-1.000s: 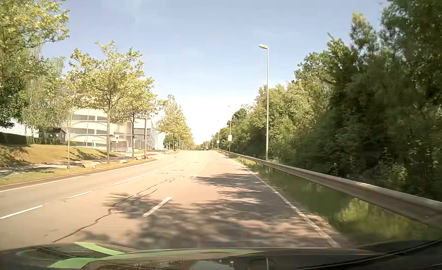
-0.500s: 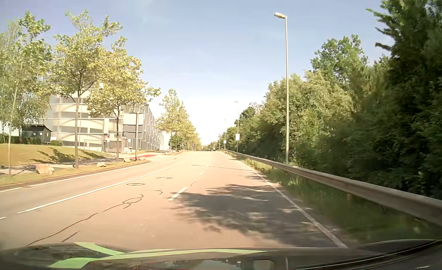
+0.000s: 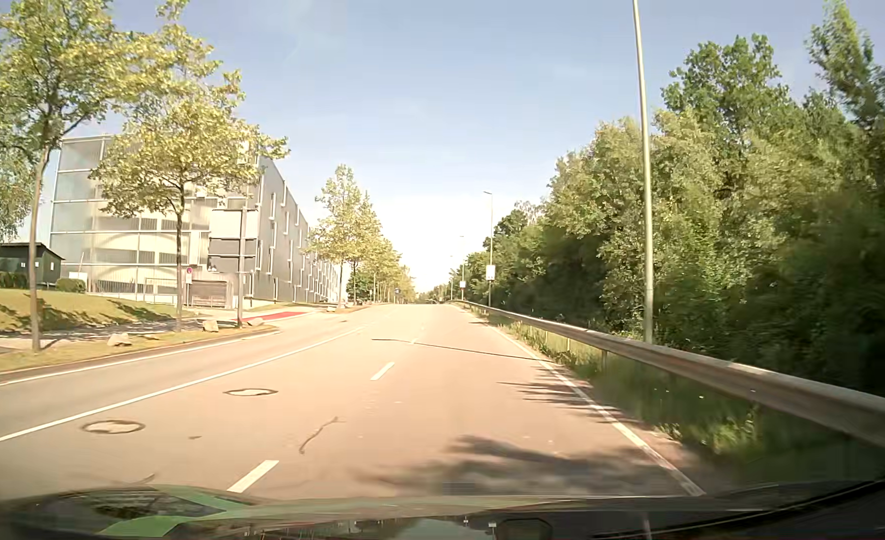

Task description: Follow the waypoints while adhering to traffic rules and regulations

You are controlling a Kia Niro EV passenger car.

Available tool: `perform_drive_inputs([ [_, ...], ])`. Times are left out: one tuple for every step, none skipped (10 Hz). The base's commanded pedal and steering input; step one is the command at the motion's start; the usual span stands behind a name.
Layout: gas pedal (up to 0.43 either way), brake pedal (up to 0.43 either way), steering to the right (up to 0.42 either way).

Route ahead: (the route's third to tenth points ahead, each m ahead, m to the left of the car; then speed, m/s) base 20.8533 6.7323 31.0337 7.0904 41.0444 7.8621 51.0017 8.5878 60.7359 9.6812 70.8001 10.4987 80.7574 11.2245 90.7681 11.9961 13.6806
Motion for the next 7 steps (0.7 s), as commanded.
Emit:
perform_drive_inputs([
  [0.138,0.0,-0.018],
  [0.098,0.0,-0.018],
  [0.047,0.0,-0.018],
  [0.039,0.0,-0.018],
  [0.039,0.0,-0.018],
  [0.039,0.0,-0.018],
  [0.039,0.0,-0.018],
])
